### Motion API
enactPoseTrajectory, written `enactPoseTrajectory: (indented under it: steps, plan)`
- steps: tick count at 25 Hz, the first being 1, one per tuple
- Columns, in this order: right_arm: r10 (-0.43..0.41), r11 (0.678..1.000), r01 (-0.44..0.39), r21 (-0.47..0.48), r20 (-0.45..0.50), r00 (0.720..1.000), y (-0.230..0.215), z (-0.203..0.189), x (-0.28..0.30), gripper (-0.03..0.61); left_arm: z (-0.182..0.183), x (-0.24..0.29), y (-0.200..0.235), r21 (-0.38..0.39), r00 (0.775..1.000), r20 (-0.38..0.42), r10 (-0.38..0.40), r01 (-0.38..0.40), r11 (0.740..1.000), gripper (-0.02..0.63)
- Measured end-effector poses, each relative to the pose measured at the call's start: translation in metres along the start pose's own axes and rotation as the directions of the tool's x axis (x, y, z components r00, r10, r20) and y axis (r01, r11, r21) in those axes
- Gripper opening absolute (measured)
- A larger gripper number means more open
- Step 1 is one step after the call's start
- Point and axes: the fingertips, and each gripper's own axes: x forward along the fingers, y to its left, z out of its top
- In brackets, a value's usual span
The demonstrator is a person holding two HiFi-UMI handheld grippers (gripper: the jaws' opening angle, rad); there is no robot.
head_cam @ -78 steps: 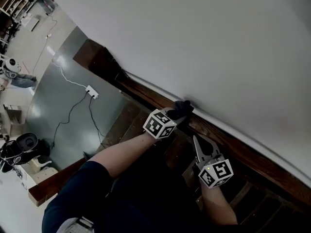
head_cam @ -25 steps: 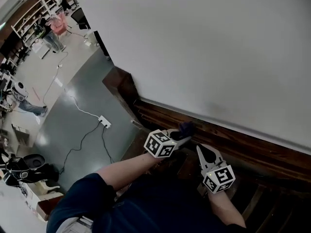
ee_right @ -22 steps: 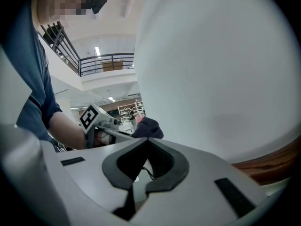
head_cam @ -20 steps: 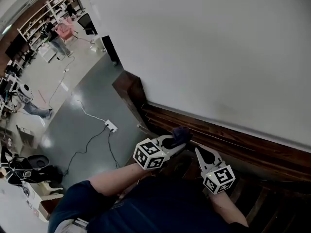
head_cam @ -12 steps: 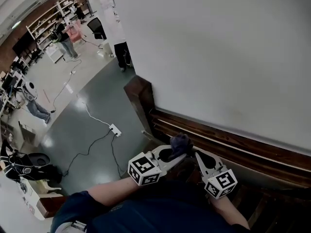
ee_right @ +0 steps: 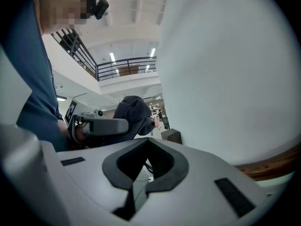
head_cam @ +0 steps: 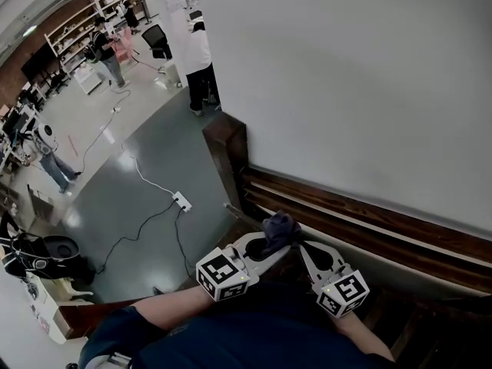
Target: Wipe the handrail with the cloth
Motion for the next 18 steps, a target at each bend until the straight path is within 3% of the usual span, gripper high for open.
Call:
enactPoseTrajectory:
  steps: [18]
  plan:
    - [-0.011,0.999,0.012,-0.032,0.008,1.0,0.006,0.007,-0.003,0.008,-0.002,-0.013,-0.005,-0.029,0.999,0.037,0.004,-0.003,1.0,0.077]
